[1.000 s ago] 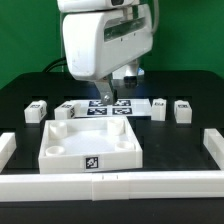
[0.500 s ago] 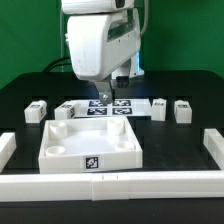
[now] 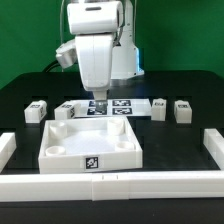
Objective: Assemble one leg
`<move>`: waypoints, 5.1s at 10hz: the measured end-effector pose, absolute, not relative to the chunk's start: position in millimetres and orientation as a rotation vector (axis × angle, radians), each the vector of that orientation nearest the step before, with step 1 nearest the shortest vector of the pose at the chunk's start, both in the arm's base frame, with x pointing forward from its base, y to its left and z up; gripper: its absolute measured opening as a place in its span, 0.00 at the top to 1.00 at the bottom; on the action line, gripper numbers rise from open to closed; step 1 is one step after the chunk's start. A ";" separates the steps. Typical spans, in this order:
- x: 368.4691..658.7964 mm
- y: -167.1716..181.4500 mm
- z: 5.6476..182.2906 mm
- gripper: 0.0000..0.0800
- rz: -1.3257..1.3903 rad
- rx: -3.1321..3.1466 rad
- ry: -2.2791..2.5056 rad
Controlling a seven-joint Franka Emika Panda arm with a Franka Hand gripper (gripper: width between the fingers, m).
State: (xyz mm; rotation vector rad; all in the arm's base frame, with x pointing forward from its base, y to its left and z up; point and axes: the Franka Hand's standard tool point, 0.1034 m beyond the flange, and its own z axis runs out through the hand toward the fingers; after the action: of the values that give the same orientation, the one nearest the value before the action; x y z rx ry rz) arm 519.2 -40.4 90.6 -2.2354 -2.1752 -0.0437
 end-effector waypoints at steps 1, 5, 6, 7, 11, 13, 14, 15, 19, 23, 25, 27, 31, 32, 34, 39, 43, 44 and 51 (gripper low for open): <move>518.9 -40.6 90.4 0.19 -0.043 -2.236 -2.174; 490.5 -54.7 71.5 0.19 -0.029 -2.141 -2.249; 472.1 -58.3 60.1 0.19 -0.010 -2.132 -2.233; 459.7 -59.6 49.0 0.19 0.001 -2.122 -2.225; 442.0 -59.4 13.7 0.19 0.025 -2.113 -2.184; 442.2 -59.2 12.3 0.19 0.027 -2.122 -2.173; 444.1 -58.9 14.6 0.19 0.024 -2.143 -2.159; 442.4 -59.4 12.8 0.31 0.028 -2.142 -2.154; 441.6 -59.8 12.1 0.70 0.029 -2.143 -2.152; 443.2 -60.3 12.9 0.92 0.024 -2.149 -2.154; 443.2 -60.3 12.9 0.92 0.024 -2.149 -2.154; 444.5 -58.4 12.6 0.92 0.023 -2.150 -2.151; 458.9 -24.5 12.2 0.92 0.008 -2.158 -2.148; 464.7 -11.6 12.4 0.92 0.006 -2.177 -2.131; 472.9 20.6 12.3 0.92 -0.016 -2.211 -2.092; 488.6 68.6 12.4 0.92 -0.032 -2.245 -2.048; 490.0 77.3 12.9 0.92 -0.044 -2.215 -2.080; 489.9 77.3 12.8 0.92 -0.044 -2.218 -2.077; 489.8 75.6 12.5 0.25 -0.042 -2.224 -2.071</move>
Offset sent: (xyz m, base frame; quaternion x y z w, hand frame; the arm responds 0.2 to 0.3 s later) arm -0.0233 -0.0033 -0.0142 0.0210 0.0465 -0.0886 0.9948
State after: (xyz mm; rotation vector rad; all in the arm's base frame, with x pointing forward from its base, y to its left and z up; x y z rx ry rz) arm 489.8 75.6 12.5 -2.2235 -2.0710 -0.0421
